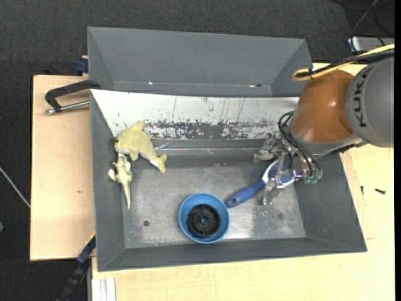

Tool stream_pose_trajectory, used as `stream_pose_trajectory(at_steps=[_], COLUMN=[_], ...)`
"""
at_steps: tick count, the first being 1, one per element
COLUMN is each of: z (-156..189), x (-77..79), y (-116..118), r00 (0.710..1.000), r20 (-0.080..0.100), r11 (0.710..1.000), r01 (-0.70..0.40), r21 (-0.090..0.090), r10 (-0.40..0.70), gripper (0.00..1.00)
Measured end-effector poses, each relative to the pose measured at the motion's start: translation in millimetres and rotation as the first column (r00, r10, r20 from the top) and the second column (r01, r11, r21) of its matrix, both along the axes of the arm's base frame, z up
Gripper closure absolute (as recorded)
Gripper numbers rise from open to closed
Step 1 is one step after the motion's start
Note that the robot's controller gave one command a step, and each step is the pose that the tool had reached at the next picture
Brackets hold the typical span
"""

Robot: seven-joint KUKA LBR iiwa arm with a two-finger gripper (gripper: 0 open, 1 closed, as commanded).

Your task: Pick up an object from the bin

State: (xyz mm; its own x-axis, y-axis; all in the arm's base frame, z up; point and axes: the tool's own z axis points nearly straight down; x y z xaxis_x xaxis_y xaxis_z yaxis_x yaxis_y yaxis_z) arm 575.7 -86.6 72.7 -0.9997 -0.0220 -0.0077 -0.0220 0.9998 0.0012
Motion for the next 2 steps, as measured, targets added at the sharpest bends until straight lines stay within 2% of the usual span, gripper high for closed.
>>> stream_pose_trajectory(at_steps=[2], z=[1.9], x=[1.6], y=[1.3], r00=[1.000], r20=[-0.005], r11=[1.000], r01=[0.000], r21=[0.000], r10=[0.000], gripper=[0.00])
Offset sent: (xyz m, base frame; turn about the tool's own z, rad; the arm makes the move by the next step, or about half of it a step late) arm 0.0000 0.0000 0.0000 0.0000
